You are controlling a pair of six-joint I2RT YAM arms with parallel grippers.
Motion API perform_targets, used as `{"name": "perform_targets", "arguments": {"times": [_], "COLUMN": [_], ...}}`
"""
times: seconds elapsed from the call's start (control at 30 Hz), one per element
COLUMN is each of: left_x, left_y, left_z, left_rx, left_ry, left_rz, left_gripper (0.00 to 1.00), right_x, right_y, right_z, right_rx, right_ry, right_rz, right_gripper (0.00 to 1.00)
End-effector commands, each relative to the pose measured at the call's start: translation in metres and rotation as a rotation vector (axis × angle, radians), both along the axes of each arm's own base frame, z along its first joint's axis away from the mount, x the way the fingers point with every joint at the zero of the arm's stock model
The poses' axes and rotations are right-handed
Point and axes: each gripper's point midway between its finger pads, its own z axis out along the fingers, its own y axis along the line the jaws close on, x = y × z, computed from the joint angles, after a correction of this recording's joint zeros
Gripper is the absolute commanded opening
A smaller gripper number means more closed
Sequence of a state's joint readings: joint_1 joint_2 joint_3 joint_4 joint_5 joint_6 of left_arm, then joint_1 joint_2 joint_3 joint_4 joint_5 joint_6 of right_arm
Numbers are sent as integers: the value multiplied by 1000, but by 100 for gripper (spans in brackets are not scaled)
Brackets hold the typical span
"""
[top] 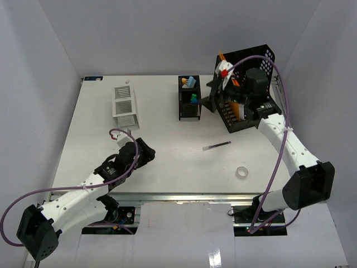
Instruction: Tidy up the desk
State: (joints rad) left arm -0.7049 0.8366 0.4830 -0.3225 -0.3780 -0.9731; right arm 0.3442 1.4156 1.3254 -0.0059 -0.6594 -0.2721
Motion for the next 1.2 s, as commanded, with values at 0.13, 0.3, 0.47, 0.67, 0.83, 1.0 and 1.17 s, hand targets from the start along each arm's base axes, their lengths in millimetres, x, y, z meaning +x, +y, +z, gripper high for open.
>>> {"name": "perform_targets", "arguments": {"times": [0.13, 0.3, 0.47, 0.67, 0.83, 1.0, 1.17], "left_x": [13, 18, 32, 50, 52, 40, 26], "left_y": [23, 35, 39, 27, 24, 30, 34], "left_z": [-34, -53, -72, -83, -90, -104, -112], "left_rx": [94, 194, 276, 310, 330, 355, 352], "left_ry": [255, 346, 428, 472, 494, 544, 574], "left_rz": [142, 202, 227, 202, 184, 175, 175], "left_gripper": [65, 65, 58, 56, 52, 36, 18], "right_x": [-127, -141, -141, -140, -140, -139, -138], "right_y": [-8, -28, -45, -50, -51, -53, -55], "right_z": [-123, -144, -149, -150, -150, -150, -150], "right_rx": [-89, -69, -35, -25, -24, -21, -13], "right_ry": [298, 285, 271, 270, 268, 268, 270], "right_rz": [365, 316, 280, 272, 270, 267, 263], "right_gripper": [84, 86, 87, 86, 85, 85, 85]}}
